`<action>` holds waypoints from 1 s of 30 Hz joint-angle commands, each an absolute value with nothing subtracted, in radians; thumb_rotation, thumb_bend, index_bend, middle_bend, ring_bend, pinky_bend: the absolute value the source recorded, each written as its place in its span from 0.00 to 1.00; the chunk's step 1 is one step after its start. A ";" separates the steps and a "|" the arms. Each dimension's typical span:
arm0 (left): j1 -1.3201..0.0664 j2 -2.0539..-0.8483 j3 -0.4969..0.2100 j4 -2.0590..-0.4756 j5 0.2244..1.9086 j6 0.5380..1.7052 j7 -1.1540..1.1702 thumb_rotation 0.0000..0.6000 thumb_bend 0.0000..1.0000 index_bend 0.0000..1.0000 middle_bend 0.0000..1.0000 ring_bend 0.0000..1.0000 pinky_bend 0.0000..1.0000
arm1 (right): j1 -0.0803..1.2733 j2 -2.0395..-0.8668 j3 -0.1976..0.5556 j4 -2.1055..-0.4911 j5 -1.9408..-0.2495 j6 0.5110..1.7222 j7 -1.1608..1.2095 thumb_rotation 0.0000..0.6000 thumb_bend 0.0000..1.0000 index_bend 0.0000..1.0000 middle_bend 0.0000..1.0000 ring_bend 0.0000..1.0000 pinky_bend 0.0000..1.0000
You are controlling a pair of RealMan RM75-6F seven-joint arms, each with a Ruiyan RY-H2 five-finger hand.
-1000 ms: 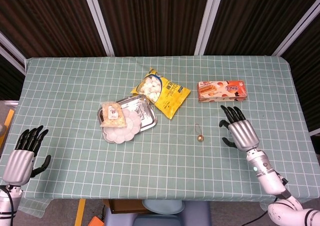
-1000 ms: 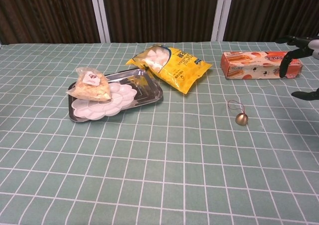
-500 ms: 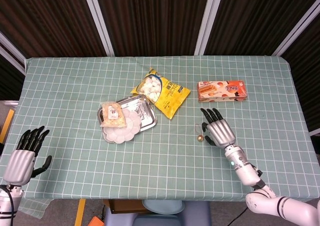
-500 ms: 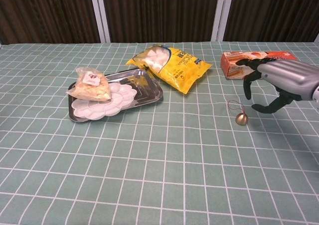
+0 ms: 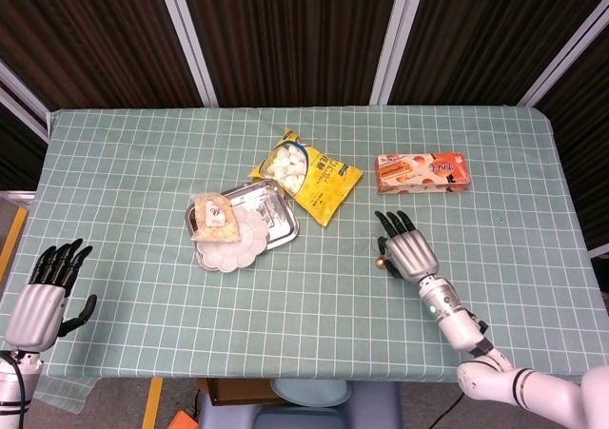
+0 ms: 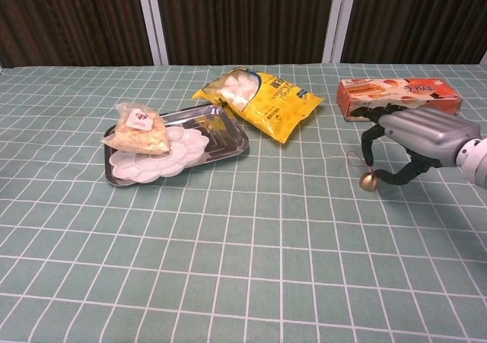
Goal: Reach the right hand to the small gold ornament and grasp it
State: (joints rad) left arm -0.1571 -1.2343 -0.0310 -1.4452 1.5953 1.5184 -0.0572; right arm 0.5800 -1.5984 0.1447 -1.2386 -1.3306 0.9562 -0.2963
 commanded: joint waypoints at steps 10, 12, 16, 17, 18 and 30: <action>-0.158 -1.232 -0.030 -1.443 1.595 1.517 -0.062 1.00 0.43 0.01 0.00 0.00 0.04 | 0.592 -1.613 0.129 -1.225 -1.326 0.958 -0.292 1.00 0.50 0.63 0.11 0.00 0.00; -0.159 -1.231 -0.028 -1.442 1.597 1.514 -0.064 1.00 0.43 0.01 0.00 0.00 0.04 | 0.592 -1.613 0.127 -1.224 -1.326 0.961 -0.293 1.00 0.50 0.64 0.11 0.00 0.00; -0.160 -1.229 -0.025 -1.442 1.600 1.513 -0.065 1.00 0.43 0.01 0.00 0.00 0.04 | 0.594 -1.616 0.125 -1.221 -1.321 0.959 -0.292 1.00 0.50 0.66 0.12 0.00 0.00; -0.160 -1.229 -0.025 -1.442 1.600 1.513 -0.065 1.00 0.43 0.01 0.00 0.00 0.04 | 0.595 -1.617 0.124 -1.220 -1.320 0.959 -0.292 1.00 0.50 0.67 0.13 0.00 0.00; -0.160 -1.229 -0.025 -1.441 1.601 1.514 -0.067 1.00 0.43 0.01 0.00 0.00 0.04 | 0.595 -1.618 0.123 -1.219 -1.320 0.959 -0.293 1.00 0.50 0.67 0.13 0.00 0.00; -0.161 -1.224 -0.023 -1.437 1.604 1.515 -0.078 1.00 0.43 0.01 0.00 0.00 0.04 | 0.599 -1.621 0.117 -1.216 -1.327 0.975 -0.286 1.00 0.57 0.74 0.15 0.00 0.00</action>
State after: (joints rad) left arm -0.1612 -1.2238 -0.0229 -1.4369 1.6041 1.5149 -0.0778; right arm 0.5990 -1.6217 0.1173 -1.2156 -1.3260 0.9736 -0.2861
